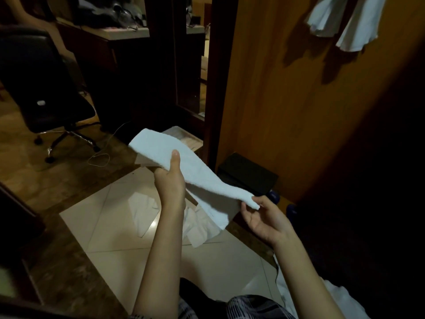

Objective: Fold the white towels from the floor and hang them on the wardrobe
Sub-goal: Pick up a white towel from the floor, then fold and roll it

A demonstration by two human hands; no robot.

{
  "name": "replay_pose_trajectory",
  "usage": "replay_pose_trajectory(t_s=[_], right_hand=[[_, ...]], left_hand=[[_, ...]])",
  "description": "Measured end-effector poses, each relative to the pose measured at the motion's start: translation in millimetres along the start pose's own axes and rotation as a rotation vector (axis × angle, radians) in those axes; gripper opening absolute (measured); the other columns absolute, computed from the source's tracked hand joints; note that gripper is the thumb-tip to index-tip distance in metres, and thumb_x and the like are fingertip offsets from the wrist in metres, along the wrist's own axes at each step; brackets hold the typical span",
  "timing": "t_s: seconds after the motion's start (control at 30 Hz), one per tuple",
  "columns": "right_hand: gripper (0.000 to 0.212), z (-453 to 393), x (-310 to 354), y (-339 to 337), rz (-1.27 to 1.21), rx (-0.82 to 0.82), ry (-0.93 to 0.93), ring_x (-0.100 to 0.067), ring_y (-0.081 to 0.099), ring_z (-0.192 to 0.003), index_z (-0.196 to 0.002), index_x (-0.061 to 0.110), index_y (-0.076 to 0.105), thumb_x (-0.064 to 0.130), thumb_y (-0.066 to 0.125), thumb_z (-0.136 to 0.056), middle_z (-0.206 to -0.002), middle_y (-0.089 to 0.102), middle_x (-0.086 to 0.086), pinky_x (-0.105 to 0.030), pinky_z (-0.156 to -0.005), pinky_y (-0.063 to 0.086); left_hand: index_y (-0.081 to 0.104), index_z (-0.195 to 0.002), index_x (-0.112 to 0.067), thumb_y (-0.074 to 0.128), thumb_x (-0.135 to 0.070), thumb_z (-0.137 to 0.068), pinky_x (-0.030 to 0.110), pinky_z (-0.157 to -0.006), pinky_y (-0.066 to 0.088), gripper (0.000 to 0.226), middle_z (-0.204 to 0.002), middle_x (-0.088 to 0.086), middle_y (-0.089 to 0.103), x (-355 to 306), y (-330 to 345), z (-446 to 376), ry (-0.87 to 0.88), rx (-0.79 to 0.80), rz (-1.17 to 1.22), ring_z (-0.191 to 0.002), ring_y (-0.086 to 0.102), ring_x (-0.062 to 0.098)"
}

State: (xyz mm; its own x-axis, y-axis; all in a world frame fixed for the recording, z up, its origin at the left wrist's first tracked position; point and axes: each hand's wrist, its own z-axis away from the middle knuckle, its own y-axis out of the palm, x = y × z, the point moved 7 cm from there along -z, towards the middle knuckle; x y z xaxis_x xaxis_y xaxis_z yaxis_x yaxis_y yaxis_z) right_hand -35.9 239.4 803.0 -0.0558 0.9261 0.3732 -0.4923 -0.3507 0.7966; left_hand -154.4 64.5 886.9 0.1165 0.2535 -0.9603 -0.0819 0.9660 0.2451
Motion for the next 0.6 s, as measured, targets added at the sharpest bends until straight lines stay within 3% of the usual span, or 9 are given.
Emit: replay_pose_trajectory(t_s=[0.07,0.1,0.2,0.27,0.33,0.4,0.47,0.6], right_hand=[[0.089,1.7,0.9,3.1,-0.045,-0.009,-0.049,-0.032,0.072,-0.070,-0.100,-0.008,0.060,-0.020,0.085,-0.016,-0.087,0.068,-0.029,-0.034,-0.052,0.059],[0.081,3.9,-0.9,3.6,-0.022,-0.028,-0.054,-0.032,0.072,-0.069,-0.099,-0.008,0.059,-0.020,0.085,-0.024,-0.087,0.068,-0.029,-0.033,-0.051,0.058],[0.021,6.5,-5.7,-7.7,0.251,-0.162,-0.080,-0.021,0.072,-0.063,-0.094,-0.004,0.059,-0.010,0.066,-0.074,-0.093,0.065,-0.022,-0.022,-0.049,0.055],[0.005,4.5,-12.1,-12.5,0.339,-0.208,-0.069,-0.018,0.071,-0.061,-0.088,-0.004,0.058,-0.007,0.057,-0.085,-0.095,0.061,-0.021,-0.019,-0.048,0.055],[0.013,0.3,-23.3,-10.8,0.313,-0.168,-0.011,-0.020,0.071,-0.065,-0.088,-0.006,0.060,-0.010,0.065,-0.076,-0.096,0.061,-0.022,-0.023,-0.053,0.057],[0.050,-3.1,-38.6,-3.3,0.213,-0.052,0.075,-0.027,0.072,-0.075,-0.093,-0.010,0.066,-0.013,0.086,-0.047,-0.098,0.065,-0.026,-0.031,-0.062,0.060],[0.078,-6.9,-51.2,-0.9,0.134,0.018,0.142,-0.030,0.071,-0.075,-0.101,-0.009,0.064,-0.011,0.091,-0.029,-0.090,0.067,-0.024,-0.037,-0.062,0.060],[0.087,-9.3,-67.3,4.1,0.052,0.068,0.156,-0.028,0.071,-0.077,-0.113,0.002,0.059,0.008,0.096,-0.035,-0.089,0.069,-0.018,-0.040,-0.068,0.059]], left_hand=[[0.052,-0.104,-0.020,0.055,-0.032,-0.096,0.027,-0.086,0.047,0.015,-0.097,-0.007,0.060,3.1,-3.3,-0.9,-0.041,-0.029,0.076,-0.091,0.058,0.009],[0.051,-0.107,-0.021,0.055,-0.033,-0.096,0.028,-0.088,0.048,0.017,-0.101,-0.006,0.060,4.3,-5.4,-1.8,-0.051,-0.046,0.106,-0.095,0.059,0.011],[0.050,-0.105,-0.024,0.054,-0.032,-0.096,0.028,-0.088,0.048,0.012,-0.101,-0.007,0.060,2.0,-8.0,-2.5,-0.054,-0.073,0.168,-0.093,0.059,0.008],[0.050,-0.107,-0.024,0.054,-0.031,-0.096,0.029,-0.089,0.049,0.013,-0.103,-0.006,0.061,-0.8,-7.3,-1.2,-0.049,-0.075,0.184,-0.097,0.060,0.010],[0.049,-0.111,-0.025,0.054,-0.031,-0.096,0.030,-0.092,0.050,0.017,-0.113,-0.002,0.062,-4.6,-4.9,1.3,-0.037,-0.068,0.201,-0.102,0.060,0.013],[0.049,-0.113,-0.025,0.055,-0.031,-0.096,0.029,-0.091,0.051,0.019,-0.115,-0.001,0.061,-8.6,-1.8,2.7,-0.030,-0.056,0.220,-0.102,0.061,0.011],[0.050,-0.120,-0.020,0.055,-0.030,-0.095,0.025,-0.085,0.052,0.027,-0.115,-0.002,0.061,-13.1,2.7,4.9,-0.027,-0.032,0.245,-0.100,0.061,0.010],[0.050,-0.129,-0.016,0.057,-0.029,-0.095,0.023,-0.079,0.054,0.038,-0.114,-0.002,0.063,-19.7,11.5,8.5,-0.037,0.026,0.265,-0.098,0.063,0.009]])
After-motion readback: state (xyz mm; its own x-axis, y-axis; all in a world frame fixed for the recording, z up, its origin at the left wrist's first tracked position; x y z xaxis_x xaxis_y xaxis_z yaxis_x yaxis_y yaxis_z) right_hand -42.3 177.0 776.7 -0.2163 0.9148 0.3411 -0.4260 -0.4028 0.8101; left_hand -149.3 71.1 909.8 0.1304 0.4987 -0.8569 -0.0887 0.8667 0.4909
